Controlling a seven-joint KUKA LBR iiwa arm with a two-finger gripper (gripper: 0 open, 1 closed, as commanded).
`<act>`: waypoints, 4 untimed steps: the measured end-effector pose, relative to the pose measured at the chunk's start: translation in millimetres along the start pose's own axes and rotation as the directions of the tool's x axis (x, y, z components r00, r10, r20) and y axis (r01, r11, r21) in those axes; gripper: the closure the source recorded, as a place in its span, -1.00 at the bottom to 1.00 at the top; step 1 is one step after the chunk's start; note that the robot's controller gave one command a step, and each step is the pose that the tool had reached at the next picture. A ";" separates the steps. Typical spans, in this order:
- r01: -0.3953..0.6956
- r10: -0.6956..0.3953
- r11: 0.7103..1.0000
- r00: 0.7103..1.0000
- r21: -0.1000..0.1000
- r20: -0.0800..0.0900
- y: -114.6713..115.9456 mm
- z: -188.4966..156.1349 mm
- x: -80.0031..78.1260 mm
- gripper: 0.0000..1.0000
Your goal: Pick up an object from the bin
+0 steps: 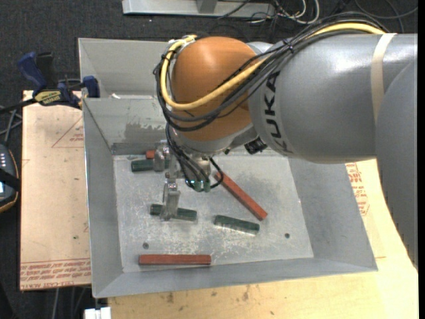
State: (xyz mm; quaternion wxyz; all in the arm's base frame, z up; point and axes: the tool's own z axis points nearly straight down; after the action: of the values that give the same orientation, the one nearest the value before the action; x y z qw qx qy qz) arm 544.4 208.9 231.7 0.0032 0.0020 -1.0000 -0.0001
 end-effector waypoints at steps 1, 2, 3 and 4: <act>-0.003 0.003 1.000 1.000 -0.001 0.007 -1.0 -3.9 -1.8 -1.00; 0.009 -0.009 1.000 1.000 -0.003 0.012 -15.9 47.5 4.3 -1.00; 0.124 -0.124 0.992 0.992 -0.001 0.011 -27.5 108.2 -6.2 -1.00; 0.197 -0.197 0.980 0.980 0.000 0.007 -58.8 160.8 -19.1 1.00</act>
Offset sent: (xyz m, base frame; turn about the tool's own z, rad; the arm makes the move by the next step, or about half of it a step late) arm -0.0151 -0.0376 -0.1179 -0.0227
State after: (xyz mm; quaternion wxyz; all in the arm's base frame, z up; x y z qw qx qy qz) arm 562.8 150.2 70.8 0.0000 0.1010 -0.9949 -0.0007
